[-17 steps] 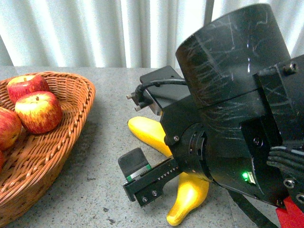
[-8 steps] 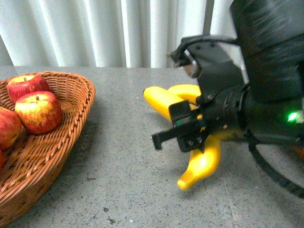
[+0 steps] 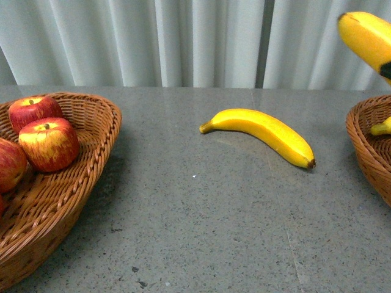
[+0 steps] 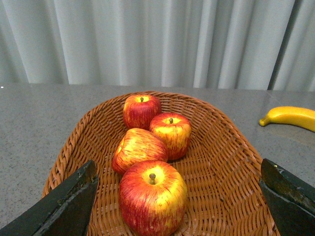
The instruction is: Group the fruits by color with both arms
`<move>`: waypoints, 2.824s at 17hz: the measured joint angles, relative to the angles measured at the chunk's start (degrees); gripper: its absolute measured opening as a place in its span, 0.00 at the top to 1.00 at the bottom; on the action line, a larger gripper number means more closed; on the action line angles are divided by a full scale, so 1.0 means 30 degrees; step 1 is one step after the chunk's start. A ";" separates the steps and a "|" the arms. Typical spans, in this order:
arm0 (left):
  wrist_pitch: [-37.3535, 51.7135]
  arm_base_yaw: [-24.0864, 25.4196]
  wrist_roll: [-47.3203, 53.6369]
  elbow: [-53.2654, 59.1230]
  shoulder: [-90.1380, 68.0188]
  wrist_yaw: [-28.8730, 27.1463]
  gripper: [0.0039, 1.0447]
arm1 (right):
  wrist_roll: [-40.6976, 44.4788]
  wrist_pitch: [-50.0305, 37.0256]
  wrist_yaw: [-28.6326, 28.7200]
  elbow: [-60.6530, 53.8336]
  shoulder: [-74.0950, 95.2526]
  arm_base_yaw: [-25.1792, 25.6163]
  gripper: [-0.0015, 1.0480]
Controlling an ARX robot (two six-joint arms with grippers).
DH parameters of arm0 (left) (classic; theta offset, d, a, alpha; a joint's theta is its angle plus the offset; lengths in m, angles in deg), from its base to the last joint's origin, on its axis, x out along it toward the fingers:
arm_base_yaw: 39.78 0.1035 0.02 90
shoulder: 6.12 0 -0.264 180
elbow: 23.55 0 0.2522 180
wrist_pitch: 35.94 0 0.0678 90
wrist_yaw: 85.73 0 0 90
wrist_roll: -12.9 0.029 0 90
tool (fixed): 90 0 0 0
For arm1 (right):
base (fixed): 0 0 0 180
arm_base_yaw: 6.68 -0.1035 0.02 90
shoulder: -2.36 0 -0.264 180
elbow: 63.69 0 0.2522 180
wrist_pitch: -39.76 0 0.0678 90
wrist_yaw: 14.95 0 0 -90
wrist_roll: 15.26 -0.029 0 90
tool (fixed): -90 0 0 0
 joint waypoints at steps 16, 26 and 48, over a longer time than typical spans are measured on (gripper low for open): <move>0.0000 0.0000 0.0000 0.0000 0.0000 0.0000 0.06 | 0.2900 0.0539 0.3395 0.0772 -0.2040 0.1268 0.06; 0.0000 0.0000 0.0000 0.0000 0.0000 0.0000 0.06 | 0.0597 0.3985 -0.0153 1.0054 0.8517 -0.4510 0.06; 0.0007 0.0000 0.0000 0.0000 0.0000 0.0000 0.06 | 0.4779 0.9245 -0.1858 1.2269 1.1468 -0.5311 0.46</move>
